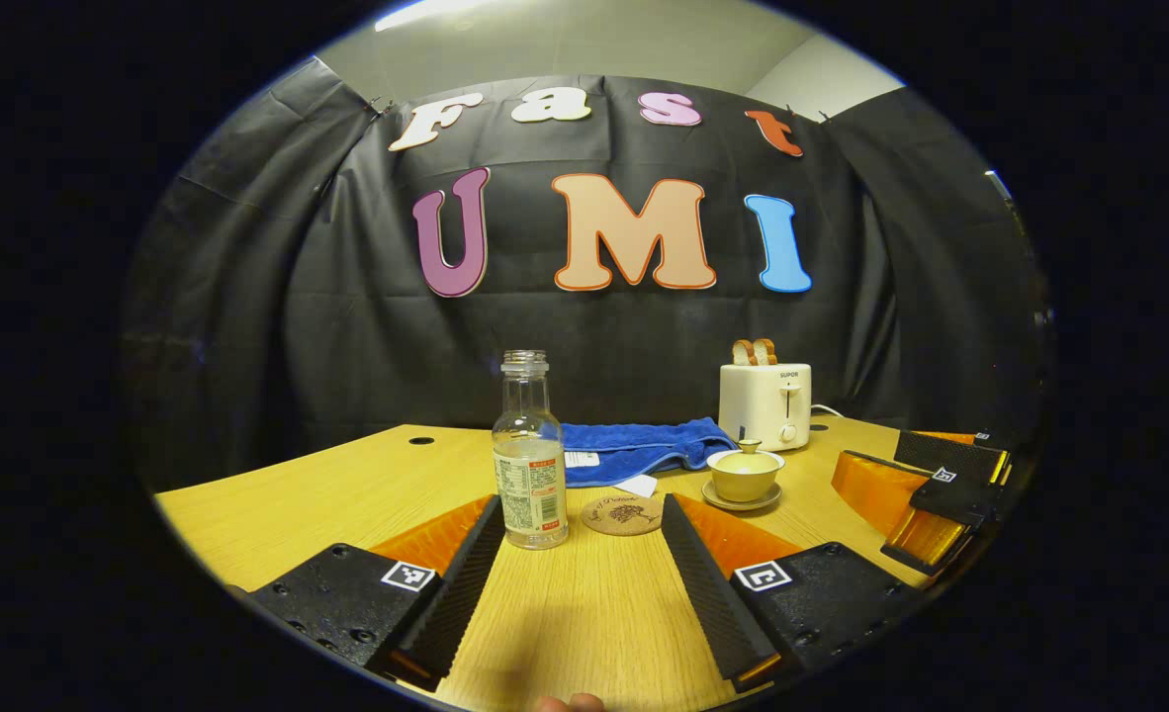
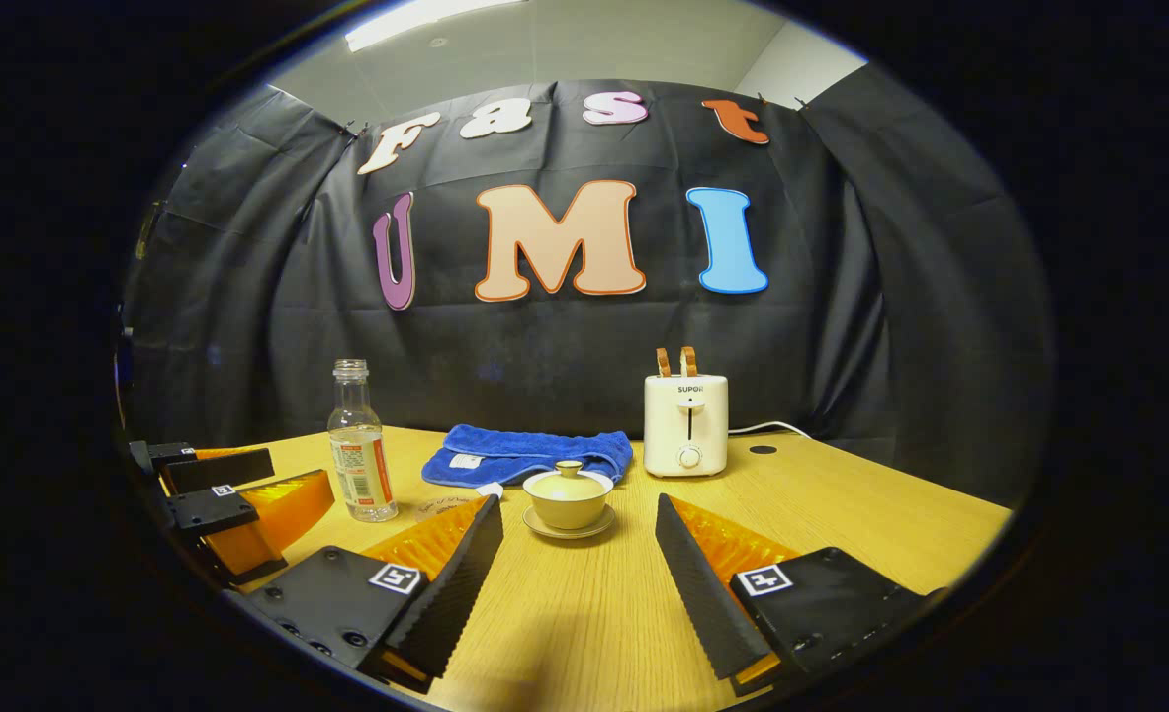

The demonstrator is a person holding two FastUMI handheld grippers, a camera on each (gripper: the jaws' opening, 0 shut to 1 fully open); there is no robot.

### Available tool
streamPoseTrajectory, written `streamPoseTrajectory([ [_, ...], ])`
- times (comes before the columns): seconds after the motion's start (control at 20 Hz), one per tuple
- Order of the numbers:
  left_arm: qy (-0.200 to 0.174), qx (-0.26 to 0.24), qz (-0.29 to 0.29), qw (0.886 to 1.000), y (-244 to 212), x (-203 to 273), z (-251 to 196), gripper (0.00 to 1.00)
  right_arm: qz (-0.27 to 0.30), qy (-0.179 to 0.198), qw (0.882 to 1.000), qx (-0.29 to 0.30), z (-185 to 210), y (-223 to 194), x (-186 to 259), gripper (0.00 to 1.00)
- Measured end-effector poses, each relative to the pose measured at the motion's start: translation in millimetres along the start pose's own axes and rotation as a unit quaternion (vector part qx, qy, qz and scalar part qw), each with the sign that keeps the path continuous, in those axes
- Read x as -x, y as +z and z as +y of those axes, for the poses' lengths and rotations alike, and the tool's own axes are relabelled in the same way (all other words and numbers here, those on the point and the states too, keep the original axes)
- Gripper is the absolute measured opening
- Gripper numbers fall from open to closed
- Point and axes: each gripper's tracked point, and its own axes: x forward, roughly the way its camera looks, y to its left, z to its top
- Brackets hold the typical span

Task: Open the teacup lid with one hand, grasp the water bottle and pour water into the teacup with the other hand; after pouring, place the water bottle on the coaster and then close the teacup lid.

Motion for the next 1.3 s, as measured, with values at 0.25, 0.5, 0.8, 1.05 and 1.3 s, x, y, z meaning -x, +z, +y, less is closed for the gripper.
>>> streamPoseTrajectory([
  [0.25,0.005,0.0,0.001,1.0,-0.5,-0.4,2.0,0.93,0.0,0.0,1.0,0.0,-0.4,-0.2,-0.7,1.0],
  [0.5,0.006,0.0,0.0,1.0,-0.2,-0.4,2.6,0.93,0.0,0.0,1.0,0.0,-0.4,-0.9,-1.1,0.99],
  [0.8,0.006,0.0,-0.001,1.0,0.2,-0.1,2.8,0.94,0.002,0.004,1.0,-0.002,1.3,-1.4,-1.6,0.99],
  [1.05,0.005,0.001,0.001,1.0,-0.4,0.3,2.5,0.94,0.001,0.002,1.0,-0.001,0.2,-1.9,-1.8,0.96],
  [1.3,0.005,0.001,0.002,1.0,0.0,0.3,2.6,0.94,0.003,0.01,1.0,-0.001,7.5,-4.9,-45.8,0.95],
])
